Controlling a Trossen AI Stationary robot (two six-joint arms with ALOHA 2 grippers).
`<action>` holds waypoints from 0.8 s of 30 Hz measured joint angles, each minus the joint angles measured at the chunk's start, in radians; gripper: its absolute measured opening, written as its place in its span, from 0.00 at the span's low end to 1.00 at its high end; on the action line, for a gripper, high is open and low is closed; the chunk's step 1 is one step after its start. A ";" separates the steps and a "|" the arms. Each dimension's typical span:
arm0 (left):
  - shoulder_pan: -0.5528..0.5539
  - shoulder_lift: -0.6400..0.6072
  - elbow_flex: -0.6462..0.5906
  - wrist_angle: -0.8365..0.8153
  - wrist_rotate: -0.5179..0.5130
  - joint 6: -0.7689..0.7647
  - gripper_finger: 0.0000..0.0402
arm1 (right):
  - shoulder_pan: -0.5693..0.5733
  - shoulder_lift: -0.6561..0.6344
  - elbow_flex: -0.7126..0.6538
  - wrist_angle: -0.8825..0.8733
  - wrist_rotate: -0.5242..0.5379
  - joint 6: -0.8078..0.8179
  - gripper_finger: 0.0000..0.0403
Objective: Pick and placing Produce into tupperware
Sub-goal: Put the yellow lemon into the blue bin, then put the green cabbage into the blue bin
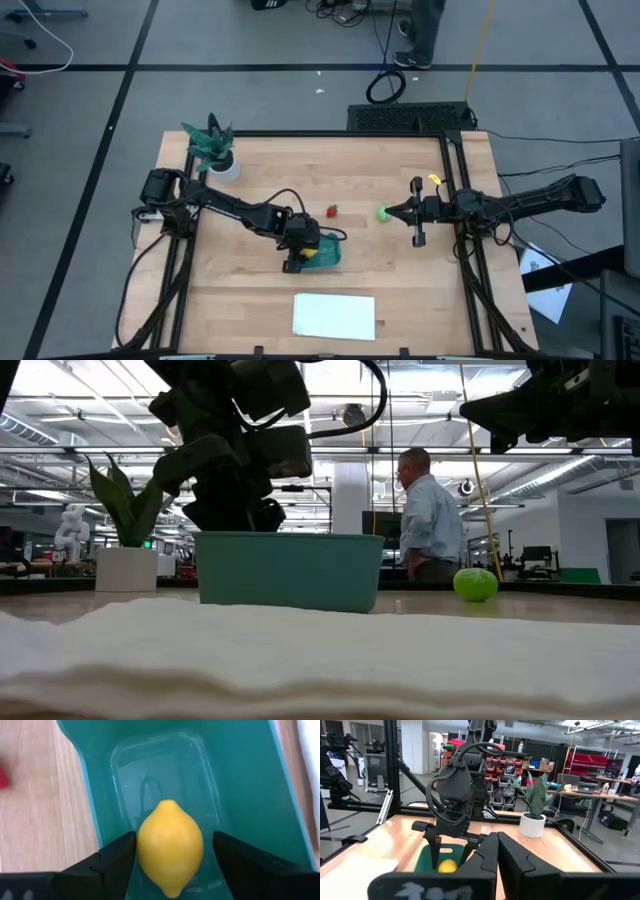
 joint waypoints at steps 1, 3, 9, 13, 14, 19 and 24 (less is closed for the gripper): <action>0.000 0.000 0.000 0.000 0.000 0.000 0.67 | 0.000 0.000 0.000 0.000 0.000 0.000 0.00; 0.000 0.000 0.000 0.000 0.000 0.005 0.67 | 0.000 0.000 0.000 0.000 0.000 0.000 0.00; 0.000 -0.007 0.011 -0.009 -0.002 0.017 0.68 | 0.000 0.000 0.000 0.004 0.000 0.000 0.00; 0.000 -0.018 0.052 -0.062 -0.008 0.032 0.68 | 0.000 0.000 0.000 0.007 0.000 0.000 0.00; 0.000 -0.019 0.066 -0.083 -0.012 0.037 0.68 | 0.000 0.000 0.000 0.007 0.000 0.000 0.00; 0.000 -0.019 0.112 -0.152 -0.022 0.061 0.67 | 0.000 0.000 0.000 0.006 0.000 0.000 0.00; 0.000 -0.019 0.122 -0.161 -0.025 0.069 0.58 | 0.000 0.001 0.000 0.006 0.000 0.000 0.00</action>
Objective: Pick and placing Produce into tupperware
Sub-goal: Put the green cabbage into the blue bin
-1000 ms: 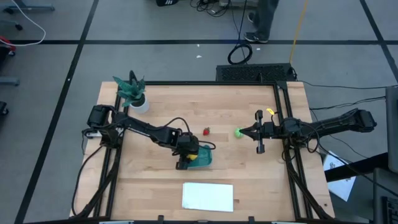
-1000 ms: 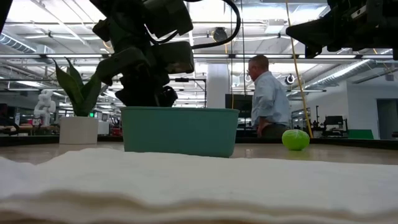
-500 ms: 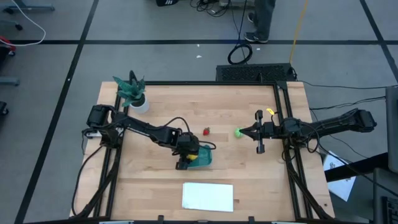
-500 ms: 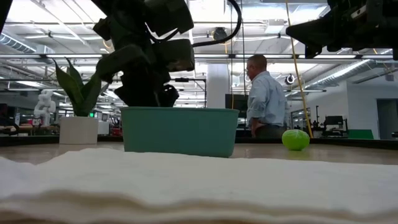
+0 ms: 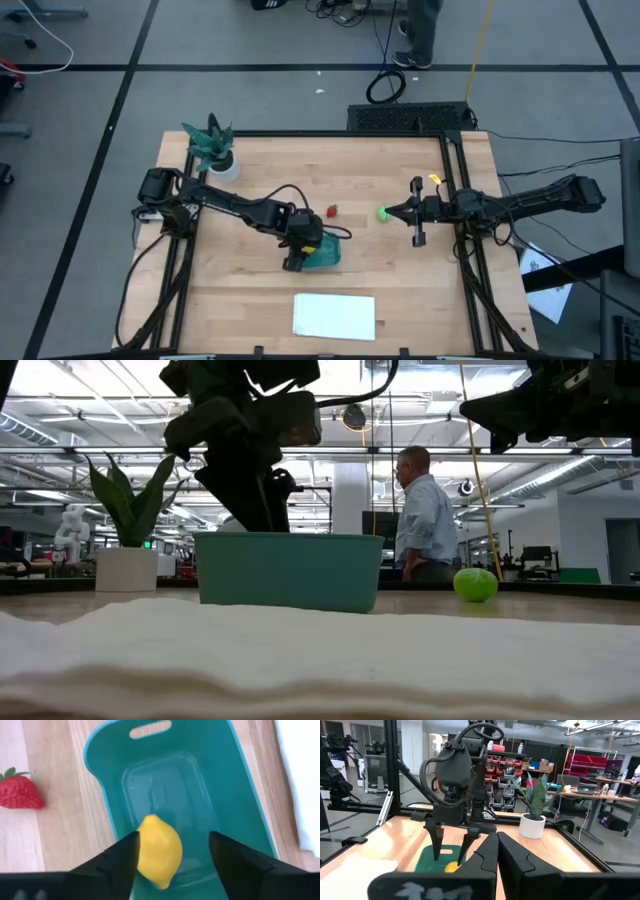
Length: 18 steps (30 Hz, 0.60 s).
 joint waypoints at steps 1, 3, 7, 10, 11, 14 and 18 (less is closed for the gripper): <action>0.000 0.000 0.000 -0.001 0.000 0.000 0.55 | 0.000 0.000 0.000 0.000 0.000 0.000 0.00; 0.000 0.000 0.000 0.001 0.000 0.000 0.47 | 0.000 0.000 0.000 0.000 0.000 0.000 0.00; 0.000 0.000 0.000 -0.006 0.001 0.003 0.32 | 0.000 0.000 0.000 0.000 0.000 0.000 0.00; 0.000 0.000 0.000 -0.016 0.002 0.012 0.23 | 0.000 0.000 0.000 0.000 0.000 0.000 0.00; 0.000 0.000 0.000 -0.018 0.002 0.012 0.20 | 0.000 0.000 0.000 0.000 0.000 0.000 0.00; 0.000 0.000 0.000 -0.022 0.007 0.012 0.12 | 0.000 0.000 0.000 0.000 0.000 0.000 0.00; 0.000 0.000 0.000 -0.026 0.008 0.012 0.04 | 0.000 0.000 0.000 0.000 0.000 0.000 0.00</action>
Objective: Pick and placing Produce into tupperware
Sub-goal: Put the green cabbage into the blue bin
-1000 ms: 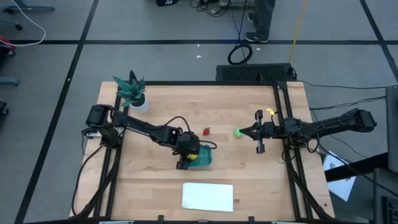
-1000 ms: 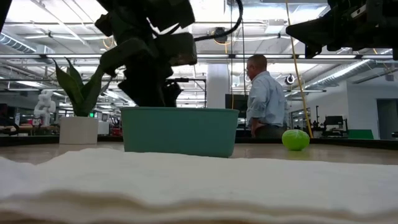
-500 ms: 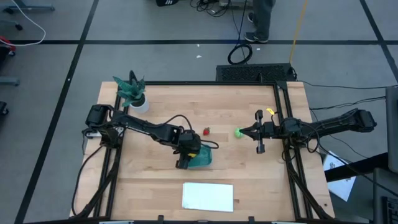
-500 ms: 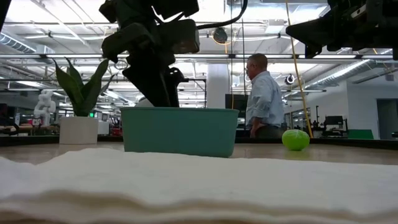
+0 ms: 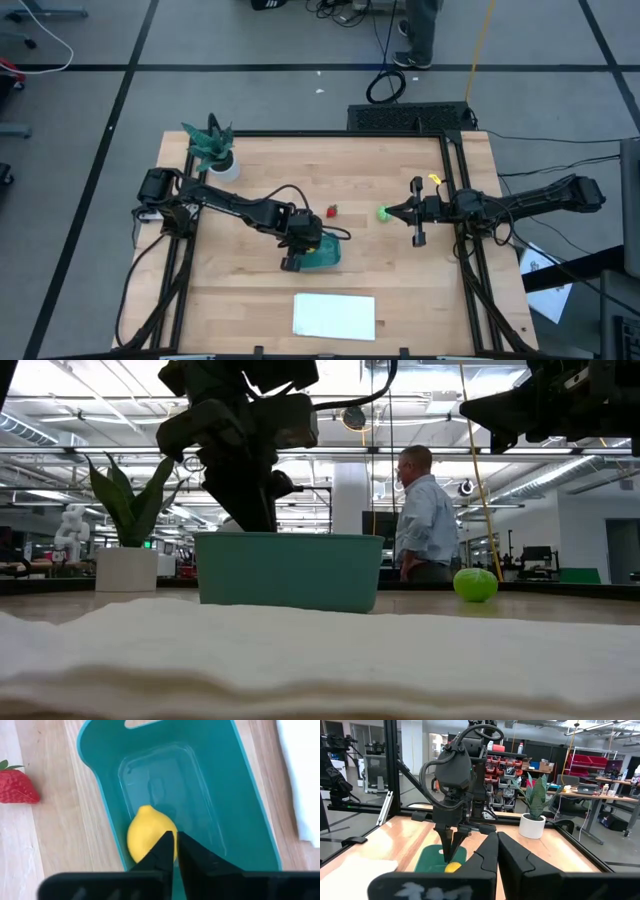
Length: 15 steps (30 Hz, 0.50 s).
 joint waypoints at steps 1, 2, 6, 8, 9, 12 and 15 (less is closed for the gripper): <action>0.000 0.000 0.000 0.000 0.000 0.002 0.03 | 0.000 0.000 0.000 0.000 0.000 0.000 0.00; 0.000 0.000 0.000 0.000 0.000 0.006 0.02 | 0.000 0.000 0.000 0.000 0.000 0.000 0.00; 0.000 0.000 0.000 0.000 0.000 0.010 0.01 | 0.000 0.000 0.000 0.000 0.000 0.000 0.00; 0.000 0.000 0.000 0.000 0.000 0.010 0.01 | 0.000 0.000 0.000 0.000 0.000 0.000 0.00; 0.000 0.000 0.000 0.000 0.000 0.010 0.01 | 0.000 0.000 0.000 0.000 0.000 0.000 0.00; 0.000 0.000 0.000 0.000 0.000 0.010 0.00 | 0.000 0.000 0.000 0.000 0.000 0.000 0.00; 0.000 0.000 0.000 -0.001 0.000 0.010 0.01 | 0.000 0.000 0.000 0.000 0.000 0.000 0.00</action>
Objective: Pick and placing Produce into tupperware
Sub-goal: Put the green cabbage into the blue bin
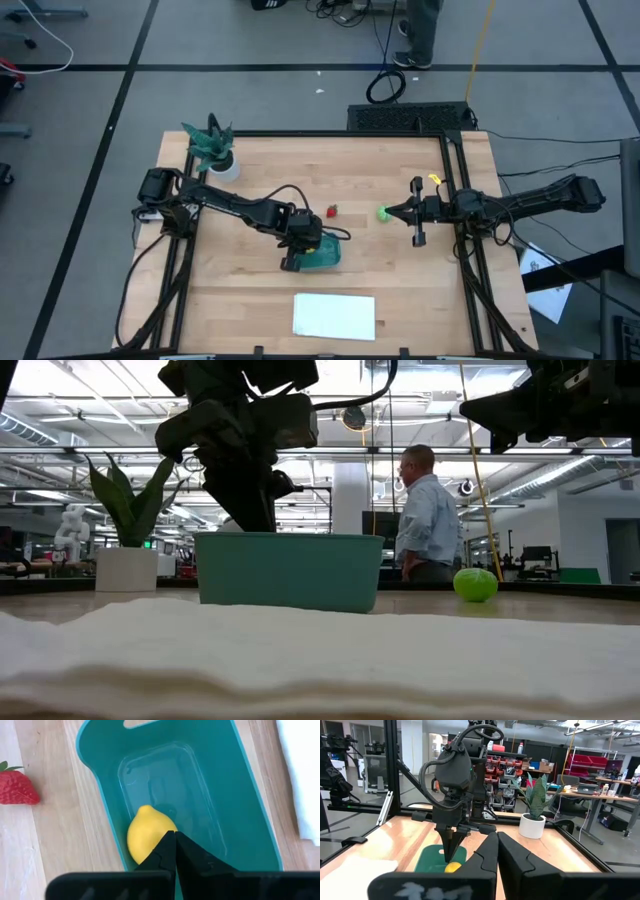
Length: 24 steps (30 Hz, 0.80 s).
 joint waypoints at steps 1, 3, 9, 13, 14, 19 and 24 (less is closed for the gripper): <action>0.000 0.000 0.000 0.000 0.000 0.000 0.00 | 0.000 0.000 0.000 0.000 0.000 0.000 0.00; 0.000 0.000 0.000 0.000 0.000 0.000 0.00 | 0.000 0.000 0.000 0.000 0.000 0.000 0.00; 0.000 0.000 0.000 -0.001 -0.002 0.013 0.00 | 0.000 0.000 0.000 0.000 0.000 0.000 0.00; 0.000 -0.013 0.042 -0.093 -0.043 0.022 0.01 | 0.000 0.000 0.000 0.000 0.000 0.000 0.00; -0.001 -0.020 0.061 -0.123 -0.061 0.022 0.01 | 0.000 0.000 0.000 0.000 0.000 0.000 0.00; 0.000 -0.062 0.133 -0.247 -0.120 0.029 0.00 | 0.000 0.000 0.000 0.001 0.000 0.000 0.00; 0.000 -0.127 0.175 -0.309 -0.138 0.038 0.00 | 0.000 0.009 0.000 0.010 0.000 0.000 0.00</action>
